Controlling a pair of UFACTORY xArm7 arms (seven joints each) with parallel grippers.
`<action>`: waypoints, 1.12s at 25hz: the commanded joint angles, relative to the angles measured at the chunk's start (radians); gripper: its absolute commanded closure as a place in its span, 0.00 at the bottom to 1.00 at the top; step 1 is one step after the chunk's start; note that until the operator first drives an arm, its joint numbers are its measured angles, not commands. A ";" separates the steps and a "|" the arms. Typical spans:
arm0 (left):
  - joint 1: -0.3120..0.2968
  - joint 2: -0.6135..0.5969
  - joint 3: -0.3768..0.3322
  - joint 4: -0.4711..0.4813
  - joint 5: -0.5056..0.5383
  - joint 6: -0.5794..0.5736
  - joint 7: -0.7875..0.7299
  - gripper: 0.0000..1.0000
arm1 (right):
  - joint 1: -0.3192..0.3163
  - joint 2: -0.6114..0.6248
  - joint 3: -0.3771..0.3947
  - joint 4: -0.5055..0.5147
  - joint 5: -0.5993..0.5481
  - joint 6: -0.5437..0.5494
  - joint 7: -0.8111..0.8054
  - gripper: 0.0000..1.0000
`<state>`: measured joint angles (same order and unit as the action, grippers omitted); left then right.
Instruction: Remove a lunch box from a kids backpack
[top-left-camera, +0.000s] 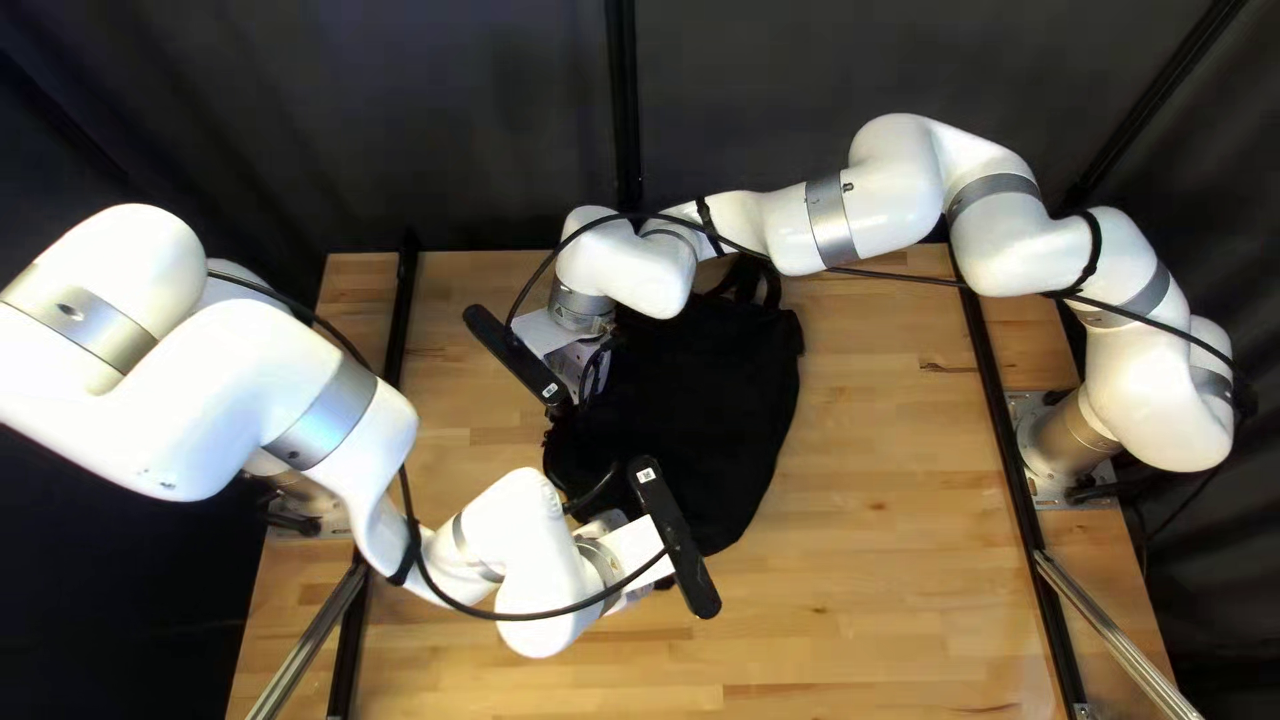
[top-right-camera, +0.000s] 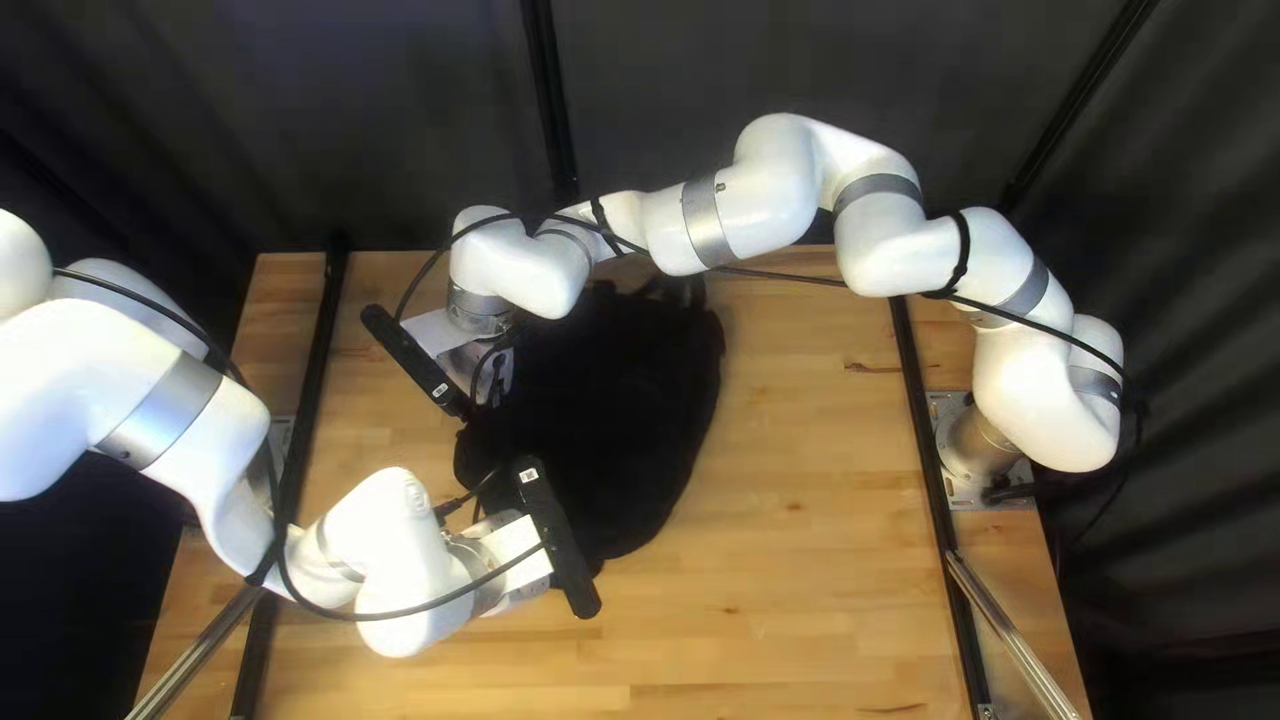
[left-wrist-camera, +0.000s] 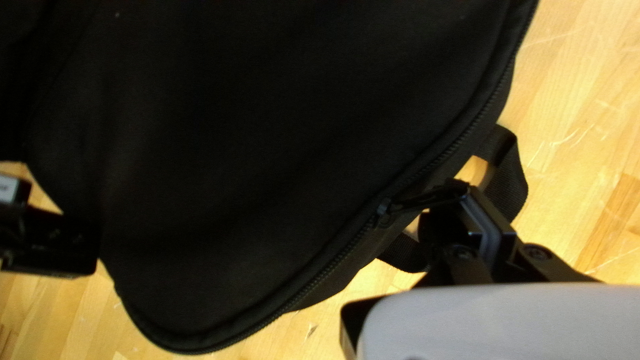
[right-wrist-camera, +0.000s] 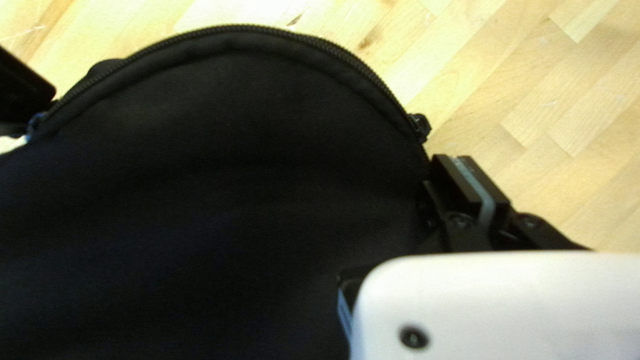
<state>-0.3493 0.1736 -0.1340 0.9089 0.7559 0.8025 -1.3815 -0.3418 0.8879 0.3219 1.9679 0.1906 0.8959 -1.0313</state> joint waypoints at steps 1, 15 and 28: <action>0.004 0.007 0.002 0.008 -0.003 -0.004 0.013 1.00 | 0.003 0.002 0.000 0.003 -0.001 0.002 0.002 1.00; 0.020 0.051 0.010 0.063 -0.007 -0.012 0.064 1.00 | 0.015 0.018 -0.001 0.028 -0.007 0.012 0.005 1.00; 0.019 0.058 0.003 0.093 -0.014 0.009 0.110 0.02 | 0.019 0.012 0.002 0.019 -0.008 0.014 0.005 1.00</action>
<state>-0.3238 0.2315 -0.1257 0.9964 0.7396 0.8001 -1.2768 -0.3213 0.9090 0.3221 2.0007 0.1816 0.9152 -1.0258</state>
